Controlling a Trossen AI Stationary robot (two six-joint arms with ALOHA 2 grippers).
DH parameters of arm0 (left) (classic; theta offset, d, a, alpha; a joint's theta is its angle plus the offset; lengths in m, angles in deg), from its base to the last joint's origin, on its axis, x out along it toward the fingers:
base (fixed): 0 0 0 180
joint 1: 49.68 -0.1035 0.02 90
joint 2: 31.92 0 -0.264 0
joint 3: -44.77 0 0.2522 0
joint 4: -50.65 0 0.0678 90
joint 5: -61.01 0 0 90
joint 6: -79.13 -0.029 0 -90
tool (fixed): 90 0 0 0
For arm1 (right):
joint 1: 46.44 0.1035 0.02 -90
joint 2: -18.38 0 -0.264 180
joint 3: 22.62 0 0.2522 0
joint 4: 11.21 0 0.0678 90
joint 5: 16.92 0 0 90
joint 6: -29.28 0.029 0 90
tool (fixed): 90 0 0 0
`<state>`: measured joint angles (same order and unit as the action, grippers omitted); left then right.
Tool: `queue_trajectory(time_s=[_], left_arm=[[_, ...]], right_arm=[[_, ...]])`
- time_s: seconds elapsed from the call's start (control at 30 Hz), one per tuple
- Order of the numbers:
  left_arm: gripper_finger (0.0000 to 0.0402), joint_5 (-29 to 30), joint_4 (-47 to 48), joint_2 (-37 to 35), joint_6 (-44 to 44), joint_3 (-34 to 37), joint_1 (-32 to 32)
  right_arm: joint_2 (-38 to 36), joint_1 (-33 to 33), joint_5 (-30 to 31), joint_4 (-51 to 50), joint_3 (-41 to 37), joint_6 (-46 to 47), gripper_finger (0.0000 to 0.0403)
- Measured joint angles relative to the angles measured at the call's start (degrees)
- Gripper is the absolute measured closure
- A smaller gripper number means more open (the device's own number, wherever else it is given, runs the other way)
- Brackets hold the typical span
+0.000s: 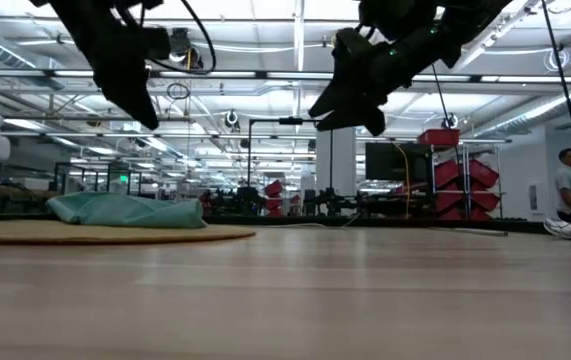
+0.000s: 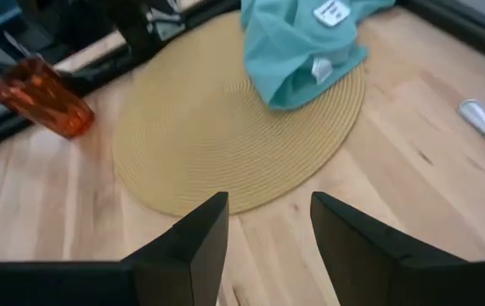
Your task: Set table place
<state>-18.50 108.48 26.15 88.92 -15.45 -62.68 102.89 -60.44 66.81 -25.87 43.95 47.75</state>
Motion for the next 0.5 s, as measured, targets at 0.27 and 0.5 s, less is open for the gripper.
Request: queue_trajectory(time_s=[0.27,0.5], left_arm=[[0.0314,-2.55,-2.22,12.32,1.76,1.78,2.75],[0.0314,-0.12,-5.45,22.46,1.9,1.79,7.8]], right_arm=[[2.42,0.72,-0.12,-0.06,1.25,-0.46,0.0243],[1.66,0.72,-0.11,-0.27,1.27,-1.02,0.0243]])
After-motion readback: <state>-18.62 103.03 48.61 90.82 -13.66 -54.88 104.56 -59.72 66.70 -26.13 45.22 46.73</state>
